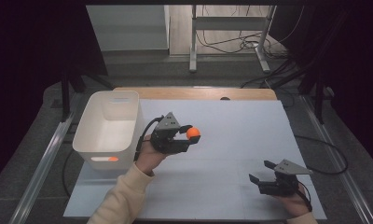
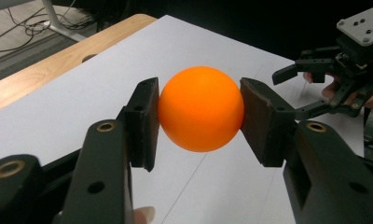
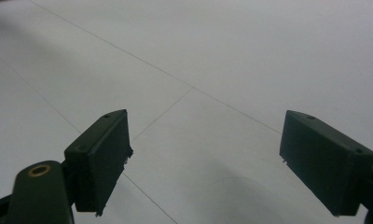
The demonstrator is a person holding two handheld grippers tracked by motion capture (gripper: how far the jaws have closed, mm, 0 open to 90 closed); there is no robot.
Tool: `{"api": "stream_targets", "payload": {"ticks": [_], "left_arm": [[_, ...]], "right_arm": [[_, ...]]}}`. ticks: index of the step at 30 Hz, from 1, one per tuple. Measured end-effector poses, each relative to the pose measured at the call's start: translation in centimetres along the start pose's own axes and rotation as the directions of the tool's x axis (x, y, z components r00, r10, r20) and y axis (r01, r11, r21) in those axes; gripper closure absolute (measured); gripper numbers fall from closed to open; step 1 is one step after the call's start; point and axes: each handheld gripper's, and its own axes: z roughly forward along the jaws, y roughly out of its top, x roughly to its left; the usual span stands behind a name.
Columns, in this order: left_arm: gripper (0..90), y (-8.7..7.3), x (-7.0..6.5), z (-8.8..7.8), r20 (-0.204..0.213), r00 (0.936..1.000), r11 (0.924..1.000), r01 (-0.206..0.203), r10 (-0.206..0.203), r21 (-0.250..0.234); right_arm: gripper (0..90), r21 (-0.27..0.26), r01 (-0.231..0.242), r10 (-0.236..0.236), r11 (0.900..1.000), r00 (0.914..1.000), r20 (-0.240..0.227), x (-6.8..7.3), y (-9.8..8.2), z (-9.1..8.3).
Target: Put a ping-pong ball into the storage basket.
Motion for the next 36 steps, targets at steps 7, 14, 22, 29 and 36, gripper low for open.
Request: {"api": "stream_targets", "payload": {"ticks": [7, 14, 22, 29, 36], "left_arm": [[50.0, 0.0, 0.3, -0.5, -0.01, 0.9999, 0.9998, 0.011, -0.011, -0.015], [49.9, 0.1, 0.4, -0.6, -0.014, 0.9998, 0.9997, 0.011, -0.011, -0.021], [50.0, 0.1, 0.5, -0.8, -0.017, 0.9998, 0.9997, 0.011, -0.012, -0.024], [50.0, 0.3, 0.6, -1.5, -0.023, 0.9997, 0.9991, 0.011, -0.012, -0.04], [50.0, 0.5, 0.9, -2.3, -0.038, 0.9991, 0.998, 0.016, -0.019, -0.062]], "right_arm": [[16.6, -0.001, 0.001, -0.001, 1.0, 1.0, 0.001, 0.0, 0.0, 0.0], [16.6, -0.002, 0.001, -0.001, 1.0, 1.0, 0.0, 0.0, 0.0, 0.0], [16.6, -0.003, 0.003, -0.003, 1.0, 1.0, 0.002, 0.0, 0.0, 0.0], [16.7, -0.005, 0.003, -0.003, 1.0, 1.0, 0.003, 0.0, 0.0, 0.0], [16.6, -0.005, 0.004, -0.004, 1.0, 1.0, 0.003, 0.0, 0.0, 0.0]]}}
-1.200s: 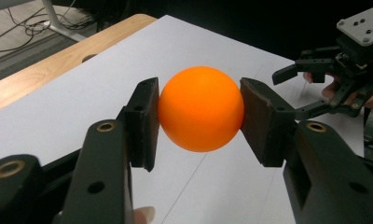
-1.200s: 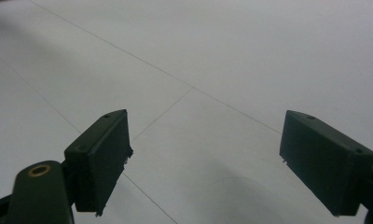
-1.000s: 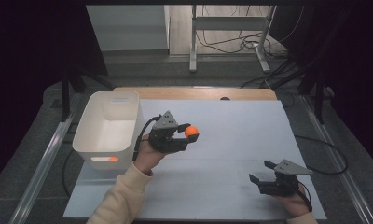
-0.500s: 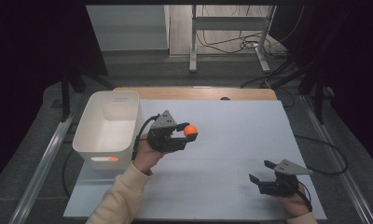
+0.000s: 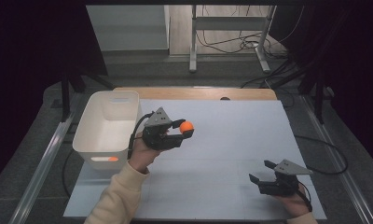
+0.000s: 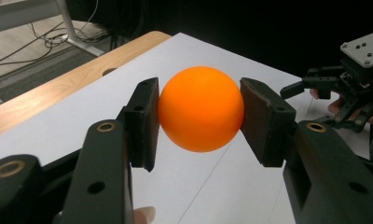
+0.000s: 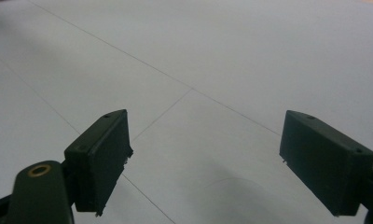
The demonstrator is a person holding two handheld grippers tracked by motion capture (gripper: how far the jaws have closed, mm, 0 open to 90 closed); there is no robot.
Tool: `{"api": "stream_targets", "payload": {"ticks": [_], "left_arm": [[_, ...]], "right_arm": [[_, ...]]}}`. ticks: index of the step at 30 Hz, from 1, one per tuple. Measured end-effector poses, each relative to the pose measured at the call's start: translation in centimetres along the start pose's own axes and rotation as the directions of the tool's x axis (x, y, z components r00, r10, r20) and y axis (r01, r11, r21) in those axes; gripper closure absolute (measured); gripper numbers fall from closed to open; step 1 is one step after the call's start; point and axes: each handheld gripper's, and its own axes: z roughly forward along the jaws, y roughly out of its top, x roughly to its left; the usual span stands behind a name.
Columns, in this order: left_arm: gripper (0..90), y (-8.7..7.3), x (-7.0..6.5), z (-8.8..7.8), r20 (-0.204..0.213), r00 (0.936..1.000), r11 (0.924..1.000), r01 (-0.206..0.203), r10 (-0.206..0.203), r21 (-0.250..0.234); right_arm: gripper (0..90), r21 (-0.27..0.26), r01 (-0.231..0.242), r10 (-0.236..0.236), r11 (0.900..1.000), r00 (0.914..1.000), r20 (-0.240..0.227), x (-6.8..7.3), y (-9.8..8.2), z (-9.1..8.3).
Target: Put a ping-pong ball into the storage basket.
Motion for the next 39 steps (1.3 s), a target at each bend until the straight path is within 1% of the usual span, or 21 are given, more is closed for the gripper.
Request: {"api": "stream_targets", "payload": {"ticks": [12, 20, 24, 27, 32, 36, 39], "left_arm": [[50.0, 0.2, 0.7, -1.2, -0.023, 0.9997, 0.9996, 0.011, -0.012, -0.026], [50.1, 0.4, 1.2, -2.2, -0.054, 0.9983, 0.999, 0.021, -0.023, -0.04], [50.1, 0.4, 1.5, -2.9, -0.08, 0.9965, 0.9984, 0.023, -0.027, -0.051], [50.2, 0.4, 1.7, -3.1, -0.101, 0.9945, 0.9984, 0.025, -0.03, -0.051], [50.2, 0.3, 2.1, -3.4, -0.114, 0.9927, 0.9982, 0.033, -0.038, -0.05], [50.2, 0.3, 2.4, -3.8, -0.127, 0.9908, 0.9974, 0.039, -0.047, -0.061], [50.2, 0.3, 2.7, -4.3, -0.144, 0.9882, 0.9967, 0.042, -0.052, -0.07]], "right_arm": [[16.6, 0.0, 0.004, -0.004, 1.0, 1.0, 0.004, 0.0, 0.0, 0.0], [16.7, -0.006, 0.0, 0.0, 1.0, 1.0, 0.008, 0.0, 0.1, -0.1], [16.6, -0.007, -0.001, 0.001, 1.0, 1.0, 0.007, 0.0, 0.1, -0.1], [16.7, -0.008, 0.003, -0.003, 1.0, 1.0, 0.009, 0.0, 0.1, -0.1], [16.6, -0.011, 0.001, -0.001, 1.0, 1.0, 0.008, 0.0, 0.1, -0.2], [16.7, -0.012, 0.002, -0.002, 1.0, 1.0, 0.008, 0.0, 0.1, -0.2], [16.7, -0.012, 0.001, -0.001, 1.0, 1.0, 0.009, 0.0, 0.1, -0.2]]}}
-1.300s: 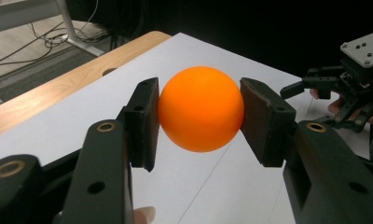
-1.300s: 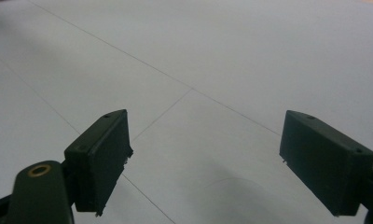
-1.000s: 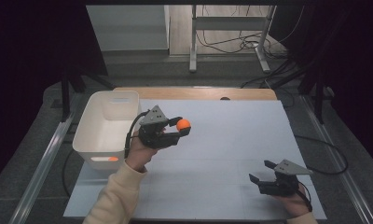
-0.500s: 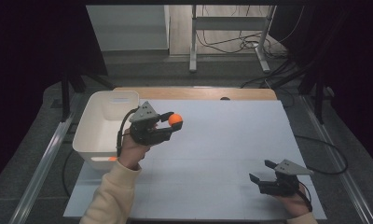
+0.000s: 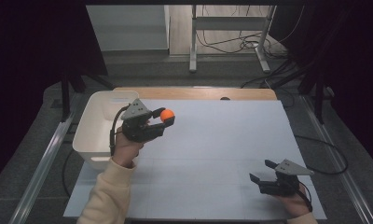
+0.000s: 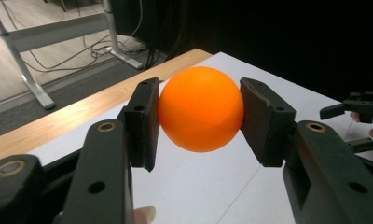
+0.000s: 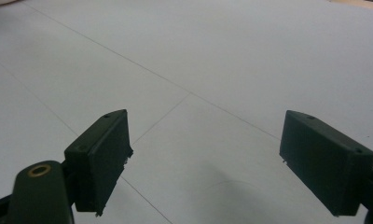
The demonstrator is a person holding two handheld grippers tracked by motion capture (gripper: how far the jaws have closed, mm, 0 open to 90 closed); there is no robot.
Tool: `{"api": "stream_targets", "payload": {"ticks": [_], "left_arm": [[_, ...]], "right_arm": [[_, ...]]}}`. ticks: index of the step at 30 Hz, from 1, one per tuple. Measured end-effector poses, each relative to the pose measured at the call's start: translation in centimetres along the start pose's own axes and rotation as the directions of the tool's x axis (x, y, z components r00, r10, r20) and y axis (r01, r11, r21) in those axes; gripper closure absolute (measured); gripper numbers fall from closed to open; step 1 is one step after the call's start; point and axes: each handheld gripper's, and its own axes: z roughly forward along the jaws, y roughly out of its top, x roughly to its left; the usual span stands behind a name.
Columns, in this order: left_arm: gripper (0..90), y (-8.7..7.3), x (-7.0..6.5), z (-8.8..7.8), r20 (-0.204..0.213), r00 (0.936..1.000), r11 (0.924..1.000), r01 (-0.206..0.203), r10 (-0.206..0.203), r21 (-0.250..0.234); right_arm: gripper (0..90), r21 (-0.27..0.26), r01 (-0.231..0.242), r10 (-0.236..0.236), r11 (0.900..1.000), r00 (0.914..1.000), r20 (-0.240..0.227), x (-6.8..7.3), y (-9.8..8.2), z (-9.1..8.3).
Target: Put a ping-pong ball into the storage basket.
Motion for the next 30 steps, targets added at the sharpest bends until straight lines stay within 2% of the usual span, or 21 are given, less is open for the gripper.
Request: {"api": "stream_targets", "payload": {"ticks": [8, 15, 24, 25, 30], "left_arm": [[50.2, 0.0, 1.1, -0.9, -0.034, 0.9991, 0.9996, 0.024, -0.025, -0.011], [50.2, 0.1, 1.8, -2.1, -0.072, 0.9971, 0.9993, 0.022, -0.024, -0.03], [50.2, 0.0, 3.0, -3.3, -0.125, 0.991, 0.998, 0.044, -0.049, -0.046], [50.2, -0.1, 3.2, -3.2, -0.145, 0.9883, 0.9984, 0.042, -0.047, -0.037], [50.2, -0.3, 3.6, -3.4, -0.16, 0.9856, 0.9981, 0.051, -0.056, -0.036]], "right_arm": [[16.7, -0.003, -0.002, 0.002, 1.0, 1.0, 0.003, 0.0, 0.0, 0.0], [16.7, -0.003, -0.001, 0.001, 1.0, 1.0, 0.003, 0.0, 0.0, 0.0], [16.6, -0.004, -0.003, 0.003, 1.0, 1.0, 0.004, 0.0, 0.0, 0.0], [16.7, -0.004, -0.005, 0.005, 1.0, 1.0, 0.003, 0.0, 0.0, 0.0], [16.7, -0.006, -0.008, 0.008, 1.0, 1.0, 0.003, 0.0, 0.0, 0.0]]}}
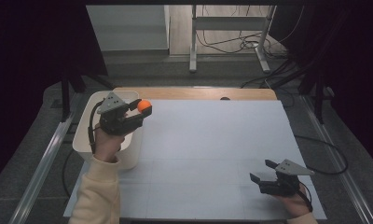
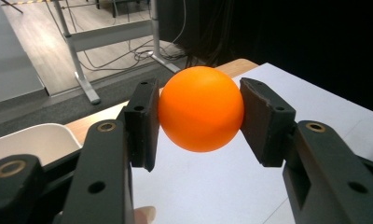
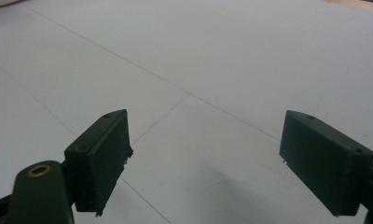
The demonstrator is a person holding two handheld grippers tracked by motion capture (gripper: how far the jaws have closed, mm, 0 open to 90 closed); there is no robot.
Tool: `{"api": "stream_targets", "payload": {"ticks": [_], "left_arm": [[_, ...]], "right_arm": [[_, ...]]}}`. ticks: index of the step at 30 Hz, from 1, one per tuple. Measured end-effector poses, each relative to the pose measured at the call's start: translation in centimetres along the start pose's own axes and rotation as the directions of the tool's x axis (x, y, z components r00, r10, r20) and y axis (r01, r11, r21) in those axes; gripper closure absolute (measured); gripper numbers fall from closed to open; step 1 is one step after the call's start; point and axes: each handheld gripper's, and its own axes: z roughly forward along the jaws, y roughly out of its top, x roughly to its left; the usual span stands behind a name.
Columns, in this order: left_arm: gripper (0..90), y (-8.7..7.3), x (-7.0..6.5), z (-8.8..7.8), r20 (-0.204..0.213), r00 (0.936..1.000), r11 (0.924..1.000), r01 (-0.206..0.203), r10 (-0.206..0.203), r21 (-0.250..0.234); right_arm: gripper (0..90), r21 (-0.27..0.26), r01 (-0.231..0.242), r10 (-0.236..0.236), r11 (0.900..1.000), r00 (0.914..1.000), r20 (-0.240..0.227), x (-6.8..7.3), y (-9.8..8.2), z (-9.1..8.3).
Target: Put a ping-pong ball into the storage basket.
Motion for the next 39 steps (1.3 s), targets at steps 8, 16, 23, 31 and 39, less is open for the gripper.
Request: {"api": "stream_targets", "payload": {"ticks": [8, 16, 23, 31, 39], "left_arm": [[50.2, -0.1, 1.2, -0.9, -0.036, 0.9989, 0.9995, 0.028, -0.028, -0.016], [50.2, -0.2, 2.1, -1.6, -0.094, 0.995, 0.9993, 0.032, -0.033, -0.018], [50.2, -0.5, 2.9, -1.6, -0.137, 0.99, 0.9994, 0.033, -0.033, -0.003], [50.2, -0.8, 4.0, -1.7, -0.166, 0.9846, 0.9984, 0.056, -0.055, 0.003], [50.2, -1.1, 5.1, -1.6, -0.207, 0.9758, 0.9967, 0.077, -0.07, 0.025]], "right_arm": [[16.6, 0.005, 0.002, -0.002, 1.0, 1.0, 0.001, 0.0, 0.0, 0.0], [16.6, 0.003, 0.002, -0.002, 1.0, 1.0, 0.001, 0.0, 0.0, 0.0], [16.6, 0.004, 0.003, -0.003, 1.0, 1.0, 0.0, 0.0, 0.0, 0.0], [16.6, 0.005, 0.006, -0.006, 1.0, 1.0, 0.001, 0.0, 0.0, 0.0], [16.6, 0.007, 0.007, -0.007, 1.0, 1.0, 0.001, 0.0, 0.0, 0.0]]}}
